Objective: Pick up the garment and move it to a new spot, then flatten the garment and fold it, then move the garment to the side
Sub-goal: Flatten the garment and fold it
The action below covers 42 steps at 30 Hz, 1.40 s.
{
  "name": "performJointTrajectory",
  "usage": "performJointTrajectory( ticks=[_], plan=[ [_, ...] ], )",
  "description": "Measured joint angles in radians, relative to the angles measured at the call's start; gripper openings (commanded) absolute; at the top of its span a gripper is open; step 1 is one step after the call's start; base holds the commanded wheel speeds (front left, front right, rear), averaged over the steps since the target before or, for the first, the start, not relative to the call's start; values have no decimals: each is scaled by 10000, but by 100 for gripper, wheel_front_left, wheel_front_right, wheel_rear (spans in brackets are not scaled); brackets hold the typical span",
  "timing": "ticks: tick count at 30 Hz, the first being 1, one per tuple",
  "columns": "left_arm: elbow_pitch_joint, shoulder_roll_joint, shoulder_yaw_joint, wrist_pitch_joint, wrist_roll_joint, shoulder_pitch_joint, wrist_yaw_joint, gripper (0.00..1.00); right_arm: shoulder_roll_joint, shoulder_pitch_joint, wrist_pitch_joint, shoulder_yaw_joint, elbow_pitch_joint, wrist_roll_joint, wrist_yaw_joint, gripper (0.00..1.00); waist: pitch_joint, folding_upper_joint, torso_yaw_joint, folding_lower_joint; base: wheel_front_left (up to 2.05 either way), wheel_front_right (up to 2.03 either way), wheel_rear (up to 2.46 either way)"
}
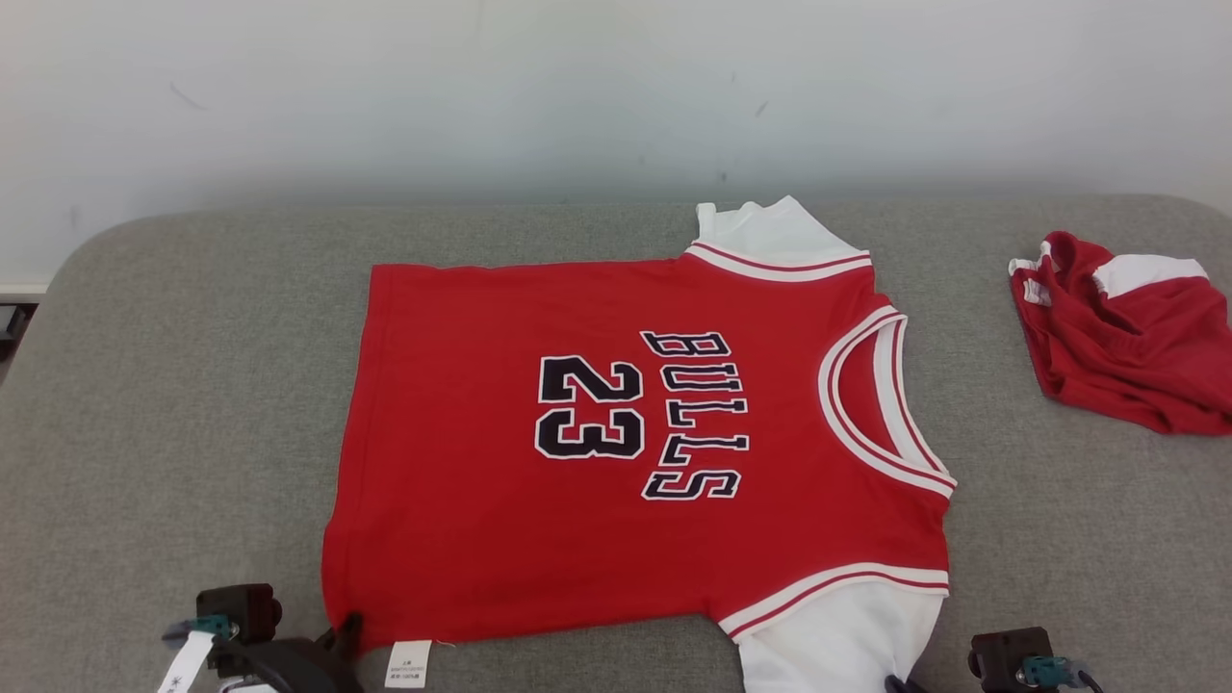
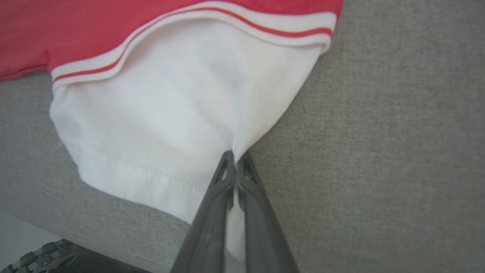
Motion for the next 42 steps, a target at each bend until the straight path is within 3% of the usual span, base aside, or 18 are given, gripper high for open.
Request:
performJointTrajectory(
  ticks=[9, 17, 23, 33, 42],
  plan=[
    [-29, 132, -67, -372, 84, -25, -71, 0, -293, 31, -186, -665, -117, 428, 98, 0, -126, 2, -60, 1, 0, 0, 0],
    [-426, 328, -290, -543, 199, 174, -92, 0, -525, 267, -84, -1129, -955, 1417, 667, 0, -237, 2, -53, 1, 0, 0, 0],
    [-988, 593, -336, -468, 431, 31, -173, 0, -949, -46, 282, -1319, -1770, 1691, 844, 0, -289, 2, -60, 1, 0, 0, 0],
    [-1200, 986, -623, 844, 184, -1370, -343, 0, -1814, -1695, 1758, -1248, -2015, 1843, 968, 0, -125, 2, -58, 1, 0, 0, 0],
    [-454, 1097, -899, 2535, -401, -3126, -355, 0, -1919, -4150, 3547, -652, -761, 2036, 984, 0, 304, 2, -141, 2, 0, 0, 0]
  ],
)
